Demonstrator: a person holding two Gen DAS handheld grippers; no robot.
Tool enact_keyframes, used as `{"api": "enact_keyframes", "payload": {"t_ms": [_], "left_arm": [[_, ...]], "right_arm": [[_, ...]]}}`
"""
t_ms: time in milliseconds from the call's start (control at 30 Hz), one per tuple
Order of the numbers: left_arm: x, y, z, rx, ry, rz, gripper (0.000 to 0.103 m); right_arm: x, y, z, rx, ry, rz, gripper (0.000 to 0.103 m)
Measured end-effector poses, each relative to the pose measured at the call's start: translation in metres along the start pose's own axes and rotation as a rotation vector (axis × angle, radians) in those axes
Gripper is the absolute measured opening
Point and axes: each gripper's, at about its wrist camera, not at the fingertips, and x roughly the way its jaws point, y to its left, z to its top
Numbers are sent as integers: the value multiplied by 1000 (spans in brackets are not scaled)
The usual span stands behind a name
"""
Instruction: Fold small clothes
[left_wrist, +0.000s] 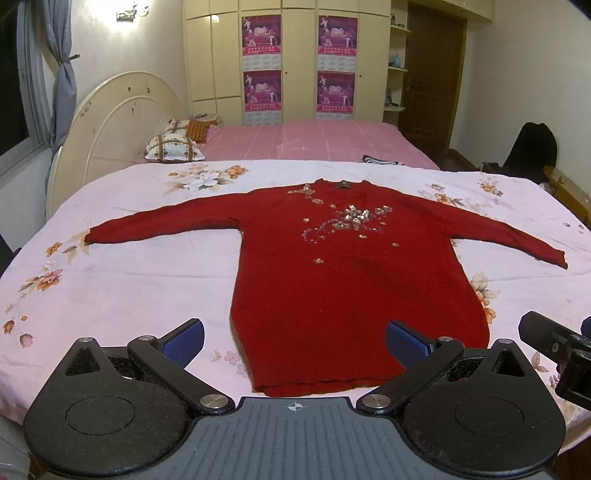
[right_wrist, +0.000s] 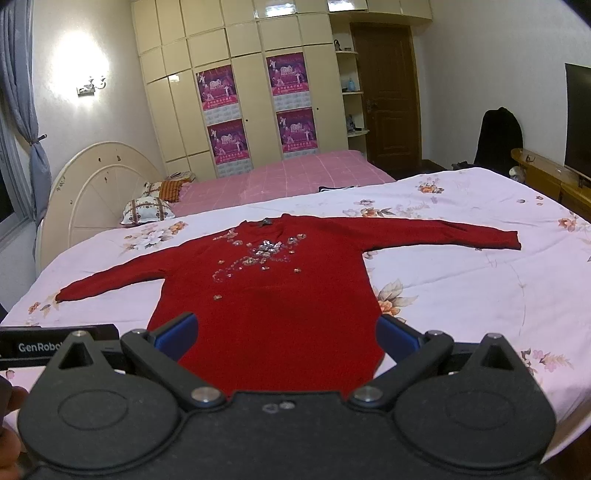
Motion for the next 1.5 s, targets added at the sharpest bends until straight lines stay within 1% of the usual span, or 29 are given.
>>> {"api": "enact_keyframes", "payload": {"t_ms": [367, 700, 1000, 1100, 1300, 1500], "left_arm": [[15, -11, 7, 9, 15, 11, 103], [52, -29, 25, 31, 30, 28, 103], [107, -53, 50, 60, 53, 39, 103], [130, -62, 61, 61, 67, 39, 103], [179, -83, 81, 70, 98, 44, 103], [226, -103, 95, 72, 139, 44, 103]], "right_arm": [[14, -5, 4, 6, 11, -16, 102], [47, -26, 14, 27, 23, -56, 102], [93, -55, 28, 53, 37, -99, 102], [112, -70, 34, 67, 32, -129, 101], [154, -103, 47, 93, 50, -193, 101], [193, -133, 59, 114, 66, -223, 100]]}}
